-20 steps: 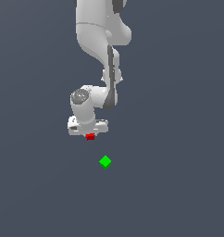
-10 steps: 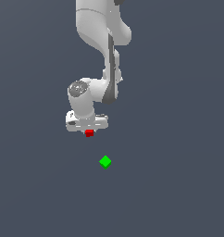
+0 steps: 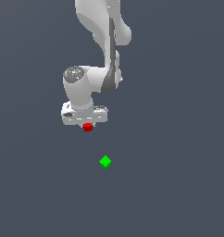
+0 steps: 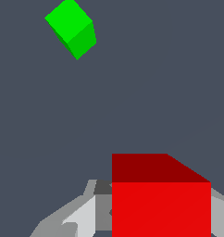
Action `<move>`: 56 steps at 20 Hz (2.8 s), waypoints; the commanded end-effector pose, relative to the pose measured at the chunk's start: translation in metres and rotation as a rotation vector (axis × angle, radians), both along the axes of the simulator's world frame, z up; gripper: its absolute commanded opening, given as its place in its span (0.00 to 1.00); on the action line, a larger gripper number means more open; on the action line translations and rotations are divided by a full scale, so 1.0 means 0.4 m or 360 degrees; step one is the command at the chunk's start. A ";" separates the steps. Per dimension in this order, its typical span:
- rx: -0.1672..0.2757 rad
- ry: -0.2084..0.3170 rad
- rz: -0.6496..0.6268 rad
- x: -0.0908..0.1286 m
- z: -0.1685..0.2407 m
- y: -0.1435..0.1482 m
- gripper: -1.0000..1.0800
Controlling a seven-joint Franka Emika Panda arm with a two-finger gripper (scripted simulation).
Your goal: Stack the red cube on top of the green cube.
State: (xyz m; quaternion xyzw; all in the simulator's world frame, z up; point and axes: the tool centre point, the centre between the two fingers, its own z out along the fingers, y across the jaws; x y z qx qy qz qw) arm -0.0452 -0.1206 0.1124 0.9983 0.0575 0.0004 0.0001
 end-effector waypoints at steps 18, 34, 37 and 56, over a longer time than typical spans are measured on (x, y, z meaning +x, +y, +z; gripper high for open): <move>0.0001 0.0000 0.0000 0.093 -0.021 0.057 0.00; 0.0000 0.0001 0.0000 0.311 -0.103 0.186 0.00; 0.0000 0.0001 0.0000 0.338 -0.112 0.200 0.00; 0.0000 0.0001 0.0000 0.385 -0.127 0.223 0.96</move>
